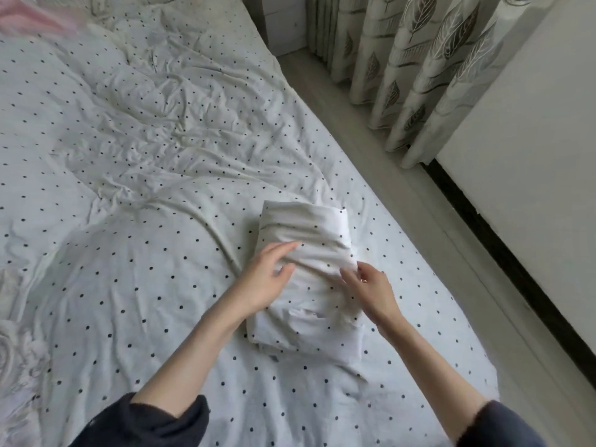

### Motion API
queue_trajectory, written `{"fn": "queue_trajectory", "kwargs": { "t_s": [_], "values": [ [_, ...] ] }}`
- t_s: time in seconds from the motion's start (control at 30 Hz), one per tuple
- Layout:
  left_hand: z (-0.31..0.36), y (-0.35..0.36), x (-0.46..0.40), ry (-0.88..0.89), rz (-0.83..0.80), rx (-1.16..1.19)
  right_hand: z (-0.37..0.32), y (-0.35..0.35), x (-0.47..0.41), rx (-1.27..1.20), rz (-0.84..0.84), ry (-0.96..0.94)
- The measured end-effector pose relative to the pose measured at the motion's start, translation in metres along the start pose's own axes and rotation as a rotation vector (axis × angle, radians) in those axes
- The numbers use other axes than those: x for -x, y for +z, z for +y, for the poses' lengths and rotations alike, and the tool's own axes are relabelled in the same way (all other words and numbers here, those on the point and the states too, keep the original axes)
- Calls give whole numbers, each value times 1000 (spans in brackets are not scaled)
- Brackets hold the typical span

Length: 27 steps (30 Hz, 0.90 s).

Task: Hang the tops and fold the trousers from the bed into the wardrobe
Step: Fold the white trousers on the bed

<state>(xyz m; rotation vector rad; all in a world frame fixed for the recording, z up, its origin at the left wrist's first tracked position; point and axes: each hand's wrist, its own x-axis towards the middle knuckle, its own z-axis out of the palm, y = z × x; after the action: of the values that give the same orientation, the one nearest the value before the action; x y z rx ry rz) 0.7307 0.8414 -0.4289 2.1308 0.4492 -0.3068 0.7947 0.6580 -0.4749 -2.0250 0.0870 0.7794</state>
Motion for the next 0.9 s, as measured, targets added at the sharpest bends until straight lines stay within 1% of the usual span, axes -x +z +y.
{"fn": "queue_trajectory", "kwargs": {
  "t_s": [0.03, 0.13, 0.2, 0.23, 0.3, 0.33, 0.4, 0.43, 0.47, 0.5, 0.53, 0.57, 0.63, 0.73, 0.9],
  "values": [
    [-16, 2, 0, -1, -11, -81, 3, 5, -1, 17, 29, 33],
    [-60, 14, 0, -80, -166, -300, 16, 14, -13, -15, 125, 106],
    [-75, 21, -1, -106, -217, -356, 24, 14, -23, -24, 148, 160],
    [-79, 26, -3, -103, -218, -352, 29, 11, -27, -42, 137, 221],
    [-81, 32, -8, -72, -154, -257, 39, 4, -36, -181, 33, 329],
    [-82, 36, -13, -59, -81, -167, 43, -3, -43, -238, -41, 364],
    [-79, 36, -18, -76, 149, 6, 44, -17, -53, -301, -188, 426],
    [-77, 33, -18, -128, 261, 103, 43, -22, -59, -321, -249, 465],
    [-74, 29, -20, -210, 340, 217, 41, -27, -64, -338, -306, 494],
    [-71, 24, -20, -312, 377, 343, 38, -31, -69, -355, -360, 516],
    [-69, 21, -23, -415, 367, 451, 37, -34, -74, -375, -408, 532],
    [-70, 16, -24, -508, 318, 522, 36, -35, -79, -396, -450, 547],
    [-70, 8, -26, -605, 187, 557, 35, -36, -84, -429, -491, 567],
    [-66, 0, -35, -623, 107, 531, 37, -38, -88, -478, -488, 583],
    [-55, -6, -35, -609, 29, 659, 30, -48, -80, -455, -437, 500]
  ]
}}
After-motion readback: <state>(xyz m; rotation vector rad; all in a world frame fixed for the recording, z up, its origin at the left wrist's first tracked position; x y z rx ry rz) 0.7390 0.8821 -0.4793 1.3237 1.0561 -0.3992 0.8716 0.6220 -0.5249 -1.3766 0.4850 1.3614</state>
